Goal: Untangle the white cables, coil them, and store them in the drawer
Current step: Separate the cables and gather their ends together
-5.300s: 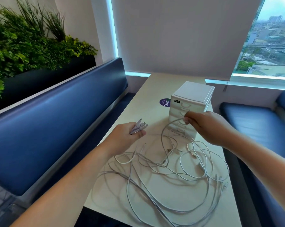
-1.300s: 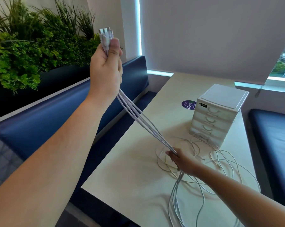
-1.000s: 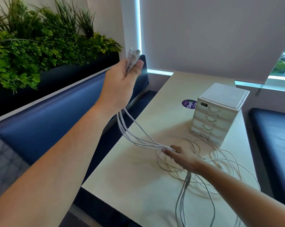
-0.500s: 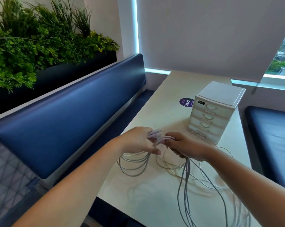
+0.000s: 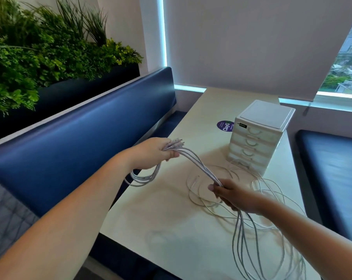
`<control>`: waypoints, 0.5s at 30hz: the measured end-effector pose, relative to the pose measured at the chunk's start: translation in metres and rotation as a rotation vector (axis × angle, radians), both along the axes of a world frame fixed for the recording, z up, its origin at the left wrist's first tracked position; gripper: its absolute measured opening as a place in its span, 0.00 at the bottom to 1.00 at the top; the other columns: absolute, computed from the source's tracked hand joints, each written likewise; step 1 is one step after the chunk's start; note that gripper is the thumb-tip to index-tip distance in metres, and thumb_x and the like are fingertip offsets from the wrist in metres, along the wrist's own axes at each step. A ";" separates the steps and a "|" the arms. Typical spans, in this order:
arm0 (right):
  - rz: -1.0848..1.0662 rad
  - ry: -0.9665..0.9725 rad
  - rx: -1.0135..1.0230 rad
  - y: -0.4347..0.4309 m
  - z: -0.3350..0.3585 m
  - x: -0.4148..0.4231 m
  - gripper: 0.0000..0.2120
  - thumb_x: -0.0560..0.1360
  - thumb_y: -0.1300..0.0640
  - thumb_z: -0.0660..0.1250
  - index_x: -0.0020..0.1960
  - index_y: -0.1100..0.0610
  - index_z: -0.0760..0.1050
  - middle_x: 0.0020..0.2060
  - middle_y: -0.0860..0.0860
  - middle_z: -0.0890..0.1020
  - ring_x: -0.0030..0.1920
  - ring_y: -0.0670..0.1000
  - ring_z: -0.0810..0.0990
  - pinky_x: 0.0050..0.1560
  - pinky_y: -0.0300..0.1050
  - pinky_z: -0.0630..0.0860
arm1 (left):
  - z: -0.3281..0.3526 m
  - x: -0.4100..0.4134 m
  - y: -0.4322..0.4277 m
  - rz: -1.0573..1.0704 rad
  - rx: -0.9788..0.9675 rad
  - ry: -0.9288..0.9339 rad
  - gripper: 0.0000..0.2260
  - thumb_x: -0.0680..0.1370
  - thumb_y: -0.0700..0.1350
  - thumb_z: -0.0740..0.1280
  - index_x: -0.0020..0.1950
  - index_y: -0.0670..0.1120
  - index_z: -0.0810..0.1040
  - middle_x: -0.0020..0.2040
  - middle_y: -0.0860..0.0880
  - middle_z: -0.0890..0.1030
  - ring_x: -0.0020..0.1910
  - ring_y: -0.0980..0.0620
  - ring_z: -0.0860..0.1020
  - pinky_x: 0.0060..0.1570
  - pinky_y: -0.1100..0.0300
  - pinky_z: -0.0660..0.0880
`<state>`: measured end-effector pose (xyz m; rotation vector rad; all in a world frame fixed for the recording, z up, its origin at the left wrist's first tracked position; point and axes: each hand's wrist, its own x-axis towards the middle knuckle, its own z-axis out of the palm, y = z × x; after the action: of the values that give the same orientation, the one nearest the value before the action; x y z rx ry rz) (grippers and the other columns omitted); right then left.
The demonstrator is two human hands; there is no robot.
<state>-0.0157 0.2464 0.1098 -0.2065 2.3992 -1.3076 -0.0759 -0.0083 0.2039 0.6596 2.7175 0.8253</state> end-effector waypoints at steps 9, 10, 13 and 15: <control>0.033 -0.135 -0.002 0.015 -0.016 0.026 0.18 0.80 0.48 0.60 0.35 0.55 0.61 0.25 0.49 0.64 0.23 0.48 0.63 0.23 0.39 0.66 | -0.001 -0.015 -0.015 0.221 0.093 0.126 0.11 0.82 0.51 0.62 0.46 0.45 0.72 0.39 0.52 0.74 0.37 0.55 0.71 0.36 0.62 0.65; 0.045 -0.158 0.030 0.016 -0.022 0.030 0.18 0.80 0.48 0.61 0.36 0.55 0.62 0.25 0.49 0.65 0.22 0.49 0.64 0.23 0.40 0.69 | -0.002 -0.016 -0.015 0.263 0.117 0.147 0.11 0.82 0.51 0.62 0.46 0.45 0.72 0.39 0.52 0.75 0.37 0.55 0.70 0.36 0.62 0.65; 0.003 -0.230 0.171 0.025 -0.043 0.045 0.20 0.79 0.43 0.59 0.36 0.56 0.64 0.25 0.49 0.66 0.23 0.48 0.64 0.25 0.42 0.69 | -0.008 -0.020 -0.023 0.339 0.076 0.193 0.13 0.82 0.51 0.62 0.41 0.46 0.70 0.37 0.49 0.73 0.35 0.53 0.69 0.34 0.58 0.63; -0.031 -0.259 0.232 0.031 -0.055 0.055 0.22 0.78 0.38 0.57 0.38 0.56 0.67 0.26 0.49 0.67 0.23 0.47 0.64 0.24 0.41 0.65 | -0.018 -0.021 -0.029 0.324 0.057 0.146 0.12 0.81 0.51 0.64 0.42 0.46 0.72 0.36 0.51 0.75 0.35 0.53 0.71 0.34 0.58 0.64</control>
<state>0.0398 0.2773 0.0553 0.0624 2.3115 -0.9890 -0.0965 -0.0376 0.1860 0.3012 2.9923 0.9625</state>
